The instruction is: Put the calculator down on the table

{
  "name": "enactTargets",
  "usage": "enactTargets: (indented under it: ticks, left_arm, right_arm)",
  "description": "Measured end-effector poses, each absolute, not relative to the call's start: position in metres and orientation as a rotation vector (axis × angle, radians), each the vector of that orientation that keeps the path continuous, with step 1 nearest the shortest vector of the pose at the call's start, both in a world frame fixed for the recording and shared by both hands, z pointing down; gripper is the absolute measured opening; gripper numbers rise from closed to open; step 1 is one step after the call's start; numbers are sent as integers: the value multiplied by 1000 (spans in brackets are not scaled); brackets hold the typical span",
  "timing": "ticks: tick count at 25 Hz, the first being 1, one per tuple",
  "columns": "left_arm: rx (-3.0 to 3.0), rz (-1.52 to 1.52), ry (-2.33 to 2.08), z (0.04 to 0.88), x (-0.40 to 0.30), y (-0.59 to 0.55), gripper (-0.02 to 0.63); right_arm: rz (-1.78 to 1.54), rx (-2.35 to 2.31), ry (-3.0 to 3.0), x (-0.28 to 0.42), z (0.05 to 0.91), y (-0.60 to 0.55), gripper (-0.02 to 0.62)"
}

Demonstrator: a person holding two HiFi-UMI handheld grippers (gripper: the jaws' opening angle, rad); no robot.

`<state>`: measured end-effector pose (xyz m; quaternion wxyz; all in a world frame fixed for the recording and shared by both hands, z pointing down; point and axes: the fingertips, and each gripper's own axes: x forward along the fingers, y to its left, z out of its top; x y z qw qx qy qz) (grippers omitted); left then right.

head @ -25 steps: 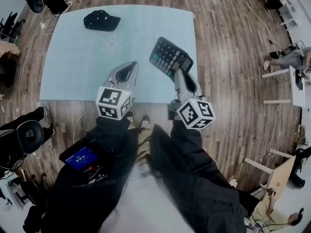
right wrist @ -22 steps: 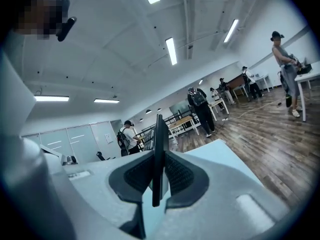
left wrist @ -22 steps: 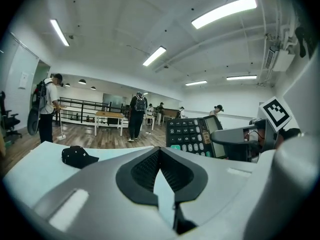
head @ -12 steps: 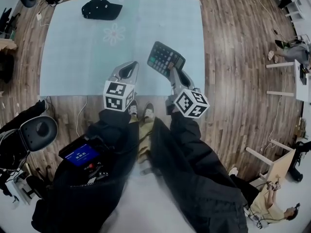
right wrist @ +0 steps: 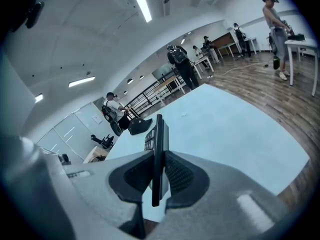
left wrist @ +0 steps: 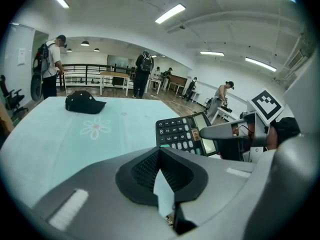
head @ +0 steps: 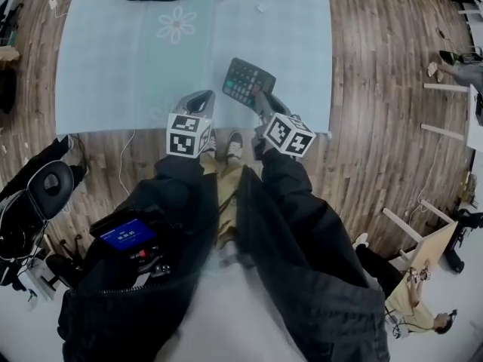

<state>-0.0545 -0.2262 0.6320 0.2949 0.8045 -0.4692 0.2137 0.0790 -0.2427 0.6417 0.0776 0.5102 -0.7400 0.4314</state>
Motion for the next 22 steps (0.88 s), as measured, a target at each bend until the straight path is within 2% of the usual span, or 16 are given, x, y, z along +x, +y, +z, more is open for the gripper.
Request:
enactTargets:
  ticks: [11, 22]
  left_arm:
    - [2011, 673, -1125, 690, -50, -211, 0]
    - [1995, 701, -1103, 693, -49, -213, 0]
  right_arm:
    - [1544, 1490, -1942, 80, 731, -229, 55]
    - [1627, 1499, -1834, 97, 768, -218, 67]
